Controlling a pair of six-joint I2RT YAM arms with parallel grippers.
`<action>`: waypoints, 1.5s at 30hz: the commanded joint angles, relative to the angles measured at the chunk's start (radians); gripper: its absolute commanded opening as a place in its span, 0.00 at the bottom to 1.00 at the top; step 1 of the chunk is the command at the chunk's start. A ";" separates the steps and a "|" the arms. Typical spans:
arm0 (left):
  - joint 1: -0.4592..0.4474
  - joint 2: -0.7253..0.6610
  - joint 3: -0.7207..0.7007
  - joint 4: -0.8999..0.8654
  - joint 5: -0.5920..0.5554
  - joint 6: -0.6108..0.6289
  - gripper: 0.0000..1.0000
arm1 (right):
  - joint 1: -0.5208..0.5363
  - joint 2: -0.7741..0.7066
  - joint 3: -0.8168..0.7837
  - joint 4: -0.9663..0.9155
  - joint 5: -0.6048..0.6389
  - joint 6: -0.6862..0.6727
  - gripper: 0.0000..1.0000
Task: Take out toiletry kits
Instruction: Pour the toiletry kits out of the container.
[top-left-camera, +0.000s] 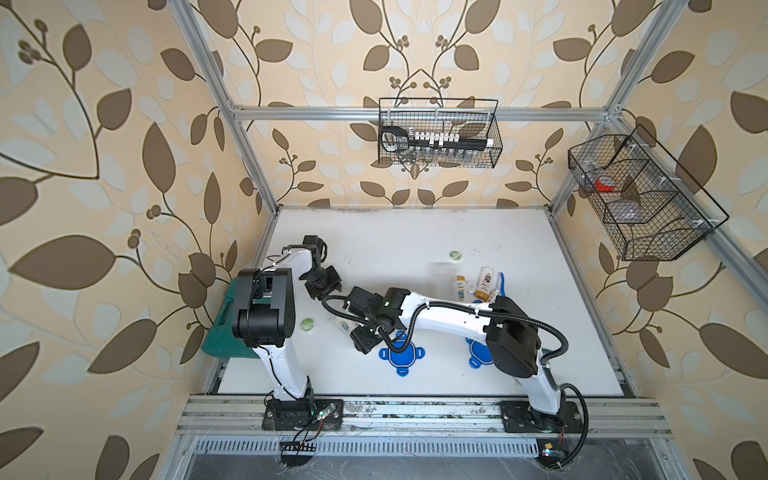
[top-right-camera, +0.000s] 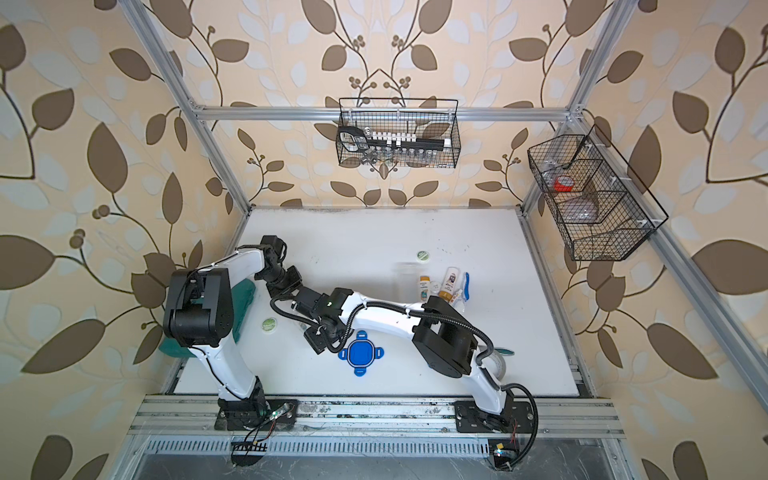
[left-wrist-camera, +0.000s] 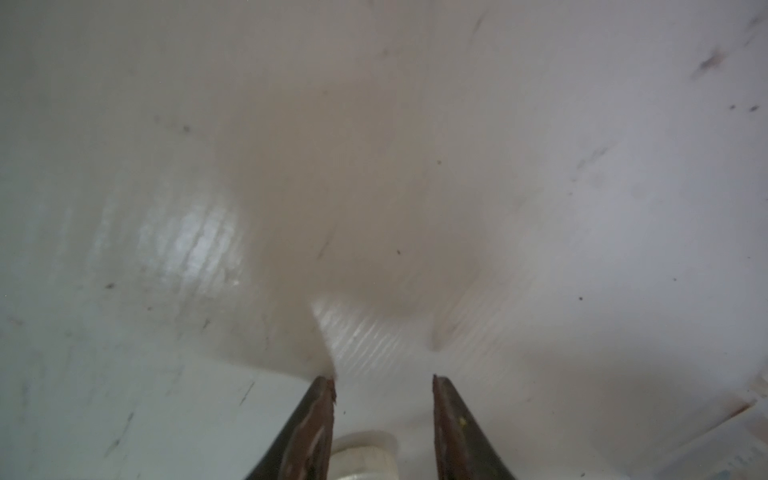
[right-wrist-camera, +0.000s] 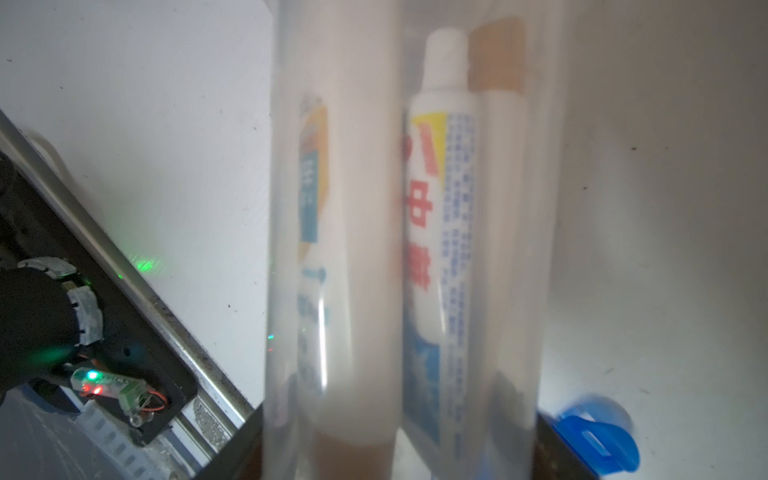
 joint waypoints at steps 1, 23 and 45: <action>0.010 0.004 0.034 -0.039 0.005 0.009 0.41 | -0.004 -0.009 -0.012 0.001 -0.038 0.039 0.63; 0.010 -0.008 0.031 -0.039 0.007 0.011 0.41 | 0.037 -0.027 0.011 -0.067 -0.043 0.054 0.62; 0.010 -0.022 0.024 -0.031 0.019 0.005 0.41 | 0.047 -0.063 -0.051 -0.081 -0.022 0.081 0.60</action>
